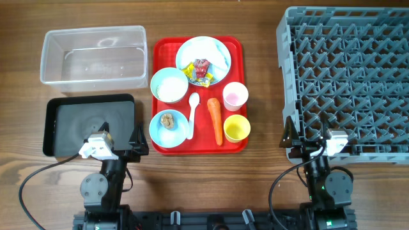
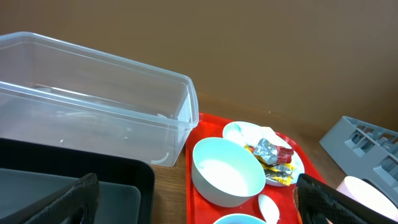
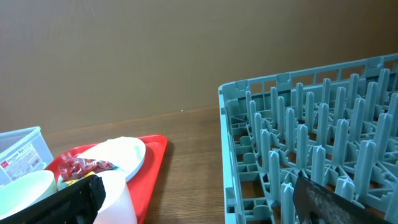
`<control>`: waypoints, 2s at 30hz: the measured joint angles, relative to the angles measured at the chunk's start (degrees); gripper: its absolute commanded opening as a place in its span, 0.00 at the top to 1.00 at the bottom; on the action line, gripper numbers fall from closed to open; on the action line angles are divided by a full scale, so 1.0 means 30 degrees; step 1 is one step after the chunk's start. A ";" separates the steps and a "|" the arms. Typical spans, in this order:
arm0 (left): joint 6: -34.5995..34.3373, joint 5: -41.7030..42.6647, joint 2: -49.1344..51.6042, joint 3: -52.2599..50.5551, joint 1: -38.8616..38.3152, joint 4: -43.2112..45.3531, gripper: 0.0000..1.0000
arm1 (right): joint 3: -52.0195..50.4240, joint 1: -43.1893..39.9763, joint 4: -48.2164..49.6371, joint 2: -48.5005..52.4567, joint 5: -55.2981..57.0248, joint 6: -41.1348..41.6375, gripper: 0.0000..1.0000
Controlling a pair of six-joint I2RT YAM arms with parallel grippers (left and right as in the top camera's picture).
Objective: Sort waste into correct bins and load items into the dishwasher rack
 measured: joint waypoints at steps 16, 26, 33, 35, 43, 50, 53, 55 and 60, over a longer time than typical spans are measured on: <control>0.0000 0.0000 0.0000 0.0000 0.0000 0.0000 0.00 | 0.0000 0.0000 0.0000 0.0000 0.0000 0.0000 0.00; 0.0000 0.0000 0.0000 0.0000 0.0000 0.0007 0.00 | 0.0000 0.0000 0.0007 0.0000 0.0000 0.0000 0.01; 0.0000 0.0000 0.0000 0.0000 0.0000 0.0007 0.00 | 0.0000 0.0000 0.0007 0.0000 0.0000 0.0000 0.00; 0.0000 0.0000 0.0000 0.0000 0.0000 0.0000 0.00 | 0.0000 0.0000 0.0007 0.0000 0.0000 0.0000 0.00; 0.0000 0.0000 0.0000 0.0000 0.0000 0.0007 0.00 | 0.0000 0.0000 0.0029 0.0000 -0.0160 0.0000 0.00; 0.0000 0.0000 0.0000 0.0000 0.0000 0.0007 0.00 | 0.0000 0.0000 0.0342 0.0000 -0.0168 0.0000 0.00; 0.0000 0.0000 0.0000 0.0000 0.0000 0.0000 0.00 | 0.0000 0.0000 0.0525 0.0000 -0.0160 0.0000 0.00; 0.0000 0.0000 0.0000 0.0000 0.0000 0.0000 0.00 | 0.0000 0.0000 0.0605 0.0000 -0.0168 0.0000 0.00; 0.0000 0.0000 0.0000 0.0000 0.0000 0.0007 0.00 | 0.0000 0.0000 0.1690 0.0000 -0.0474 -0.0765 0.00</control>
